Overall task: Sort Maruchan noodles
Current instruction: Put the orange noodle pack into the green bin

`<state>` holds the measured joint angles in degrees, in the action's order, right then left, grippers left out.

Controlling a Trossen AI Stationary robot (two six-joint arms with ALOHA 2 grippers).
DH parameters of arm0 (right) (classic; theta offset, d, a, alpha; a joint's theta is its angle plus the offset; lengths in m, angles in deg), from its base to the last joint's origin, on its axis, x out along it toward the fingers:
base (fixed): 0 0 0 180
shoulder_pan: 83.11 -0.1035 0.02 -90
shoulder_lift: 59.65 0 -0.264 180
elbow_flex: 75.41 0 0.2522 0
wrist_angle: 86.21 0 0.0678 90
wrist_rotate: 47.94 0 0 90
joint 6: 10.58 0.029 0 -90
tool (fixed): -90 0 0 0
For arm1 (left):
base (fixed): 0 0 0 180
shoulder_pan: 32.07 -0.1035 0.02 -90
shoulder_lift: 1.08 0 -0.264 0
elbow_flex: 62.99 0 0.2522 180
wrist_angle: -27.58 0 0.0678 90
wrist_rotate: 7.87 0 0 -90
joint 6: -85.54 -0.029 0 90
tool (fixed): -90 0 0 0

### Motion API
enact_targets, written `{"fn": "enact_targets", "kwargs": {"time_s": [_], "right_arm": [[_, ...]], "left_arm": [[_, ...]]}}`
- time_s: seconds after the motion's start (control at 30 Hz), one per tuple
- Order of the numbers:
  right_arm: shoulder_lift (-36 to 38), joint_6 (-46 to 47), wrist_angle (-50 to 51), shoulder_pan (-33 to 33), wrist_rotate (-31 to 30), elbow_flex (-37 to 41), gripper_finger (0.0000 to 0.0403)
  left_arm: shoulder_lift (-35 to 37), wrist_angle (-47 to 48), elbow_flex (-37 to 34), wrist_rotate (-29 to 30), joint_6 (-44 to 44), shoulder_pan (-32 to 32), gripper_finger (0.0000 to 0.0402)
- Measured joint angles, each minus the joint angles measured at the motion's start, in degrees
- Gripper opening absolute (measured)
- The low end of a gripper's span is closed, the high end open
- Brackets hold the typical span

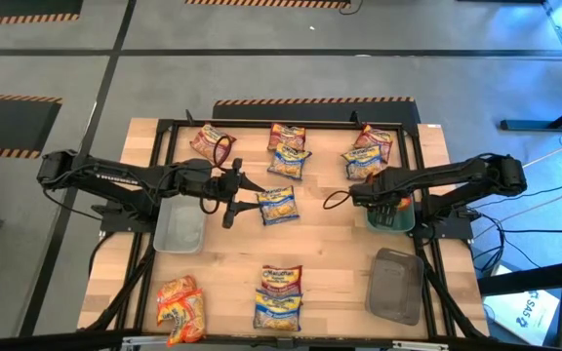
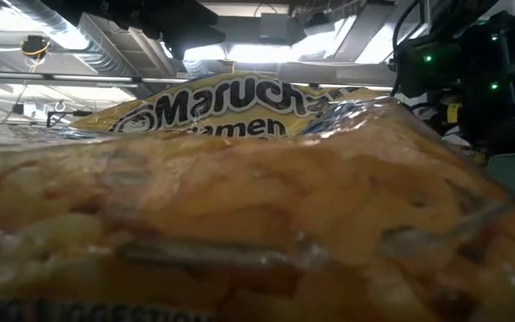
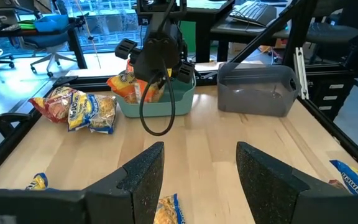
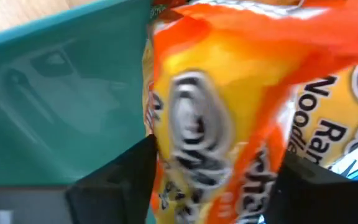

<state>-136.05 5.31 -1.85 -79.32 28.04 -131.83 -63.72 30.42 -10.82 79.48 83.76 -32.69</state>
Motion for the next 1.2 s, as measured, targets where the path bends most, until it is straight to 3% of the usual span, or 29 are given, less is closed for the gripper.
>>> {"fn": "enact_targets", "kwargs": {"time_s": [0.33, 0.6, 0.93, 1.2], "right_arm": [[0.0, 3.6, 3.4, 0.0, -6.0, 0.0, 0.0225], [0.0, 4.7, 5.8, 0.0, -2.9, -3.0, 0.0203], [0.0, 4.9, 7.6, 0.0, -10.0, -5.6, 0.0183], [0.0, 4.9, 7.5, 0.0, -6.6, -6.7, 0.0177]], "left_arm": [[0.0, 0.0, 0.0, 0.0, 0.0, 0.0, 0.0194], [0.0, 0.0, 0.0, 0.0, 0.1, 0.0, 0.0194], [0.0, 0.3, 0.0, 0.0, 0.1, 0.0, 0.0194], [0.0, 1.2, 0.0, 0.0, -0.1, 0.0, 0.0194]]}}
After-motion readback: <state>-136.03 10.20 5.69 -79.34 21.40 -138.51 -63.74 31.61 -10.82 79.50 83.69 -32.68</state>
